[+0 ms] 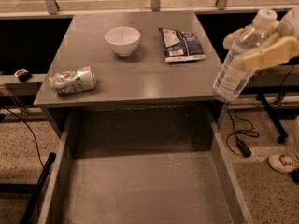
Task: Pick blue plastic bottle from top drawer and place on counter
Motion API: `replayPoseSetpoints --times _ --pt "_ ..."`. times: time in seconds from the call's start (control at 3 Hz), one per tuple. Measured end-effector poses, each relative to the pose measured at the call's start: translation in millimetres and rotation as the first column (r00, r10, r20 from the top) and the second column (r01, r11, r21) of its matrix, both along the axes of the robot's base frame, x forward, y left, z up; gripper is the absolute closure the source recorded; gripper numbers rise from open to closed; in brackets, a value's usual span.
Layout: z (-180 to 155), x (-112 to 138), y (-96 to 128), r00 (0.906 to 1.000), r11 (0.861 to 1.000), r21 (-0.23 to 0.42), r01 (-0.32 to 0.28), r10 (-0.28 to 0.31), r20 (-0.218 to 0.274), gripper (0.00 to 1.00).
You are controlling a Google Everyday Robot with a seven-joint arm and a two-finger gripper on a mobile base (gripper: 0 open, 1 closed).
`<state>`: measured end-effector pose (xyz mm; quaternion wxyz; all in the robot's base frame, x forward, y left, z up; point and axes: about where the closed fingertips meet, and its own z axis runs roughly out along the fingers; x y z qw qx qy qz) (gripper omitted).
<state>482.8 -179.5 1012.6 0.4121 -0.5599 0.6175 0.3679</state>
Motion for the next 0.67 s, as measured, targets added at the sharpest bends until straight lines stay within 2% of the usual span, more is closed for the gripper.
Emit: replayPoseSetpoints --times 0.33,0.67 --pt "22.3 27.9 4.0 0.9969 0.996 -0.035 0.077 -0.078 -0.015 1.0" --pt "23.1 61.4 17.7 0.9877 0.989 -0.056 0.137 -0.141 -0.068 1.0"
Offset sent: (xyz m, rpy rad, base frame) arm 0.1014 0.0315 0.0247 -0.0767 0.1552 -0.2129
